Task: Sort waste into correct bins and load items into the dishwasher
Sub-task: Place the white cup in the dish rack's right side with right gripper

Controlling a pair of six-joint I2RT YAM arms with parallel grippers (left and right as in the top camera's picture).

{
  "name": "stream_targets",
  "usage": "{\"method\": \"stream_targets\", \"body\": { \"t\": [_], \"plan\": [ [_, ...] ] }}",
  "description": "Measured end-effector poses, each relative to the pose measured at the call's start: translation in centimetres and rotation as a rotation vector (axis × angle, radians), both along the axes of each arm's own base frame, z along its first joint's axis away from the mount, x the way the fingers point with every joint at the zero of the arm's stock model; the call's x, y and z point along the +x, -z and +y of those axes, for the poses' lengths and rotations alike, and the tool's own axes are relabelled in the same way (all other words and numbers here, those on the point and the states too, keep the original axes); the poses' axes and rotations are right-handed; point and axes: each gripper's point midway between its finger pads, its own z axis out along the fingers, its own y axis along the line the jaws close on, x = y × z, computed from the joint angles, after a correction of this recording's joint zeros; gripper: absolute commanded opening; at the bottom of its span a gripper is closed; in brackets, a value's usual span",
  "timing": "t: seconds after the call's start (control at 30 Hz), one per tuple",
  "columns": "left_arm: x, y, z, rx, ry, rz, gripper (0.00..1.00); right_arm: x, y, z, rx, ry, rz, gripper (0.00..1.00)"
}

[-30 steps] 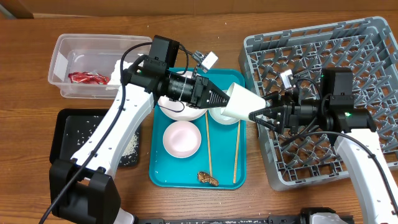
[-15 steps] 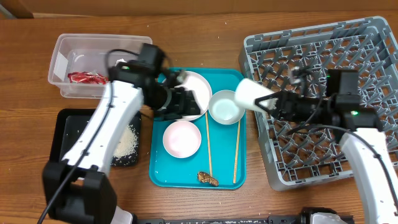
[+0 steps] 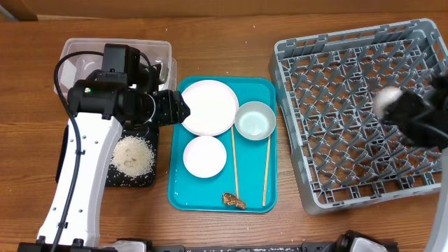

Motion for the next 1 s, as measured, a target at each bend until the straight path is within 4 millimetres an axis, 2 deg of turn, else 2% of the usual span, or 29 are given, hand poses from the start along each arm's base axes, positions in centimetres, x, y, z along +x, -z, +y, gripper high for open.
{"method": "stream_targets", "body": {
  "t": [0.1,0.17,0.23,0.33,0.47,0.53,0.57,0.63,0.67,0.73,0.77,0.83,1.0],
  "plan": [
    [-0.1,0.0,-0.2,0.005,0.006,-0.001,0.65,-2.4,0.9,-3.5,-0.052,0.162,0.091,0.04],
    [-0.1,0.1,-0.3,0.009,0.011,0.000,0.65,-3.5,1.8,-6.2,-0.078,0.267,0.144,0.04],
    [-0.2,0.1,-0.4,0.010,0.015,0.001,0.65,-3.8,2.5,-7.6,-0.082,0.318,0.171,0.04],
    [-0.3,0.1,-0.6,0.011,0.021,0.004,0.65,-4.0,3.6,-8.9,-0.071,0.361,0.204,0.04],
    [-0.3,0.1,-0.7,0.012,0.024,0.003,0.65,-3.9,5.3,-9.6,-0.046,0.372,0.263,0.07],
    [-0.3,0.1,-0.7,0.013,0.023,0.003,0.65,-3.6,6.3,-9.8,-0.033,0.369,0.290,0.29],
    [-0.3,0.1,-0.7,0.014,0.023,0.003,0.65,-3.5,6.8,-9.9,-0.027,0.368,0.303,0.46],
    [-0.3,0.2,-0.6,0.014,0.023,0.004,0.66,-3.2,7.5,-10.1,-0.021,0.366,0.317,0.59],
    [-0.3,0.2,-0.6,0.014,0.023,0.004,0.66,-3.0,7.8,-10.2,-0.018,0.365,0.324,0.70],
    [-0.4,0.2,-0.6,0.014,0.023,0.006,0.66,-2.8,8.3,-10.3,-0.008,0.365,0.330,0.81],
    [-0.4,0.2,-0.6,0.014,0.023,0.006,0.66,-2.6,8.4,-10.2,-0.001,0.364,0.325,0.90],
    [-0.4,0.2,-0.6,0.014,0.023,0.007,0.66,-2.3,8.4,-9.9,0.018,0.355,0.311,0.94],
    [-0.5,0.2,-0.9,0.021,0.050,-0.001,0.66,-1.7,8.5,-8.8,0.081,0.329,0.289,0.93]
  ]
}}
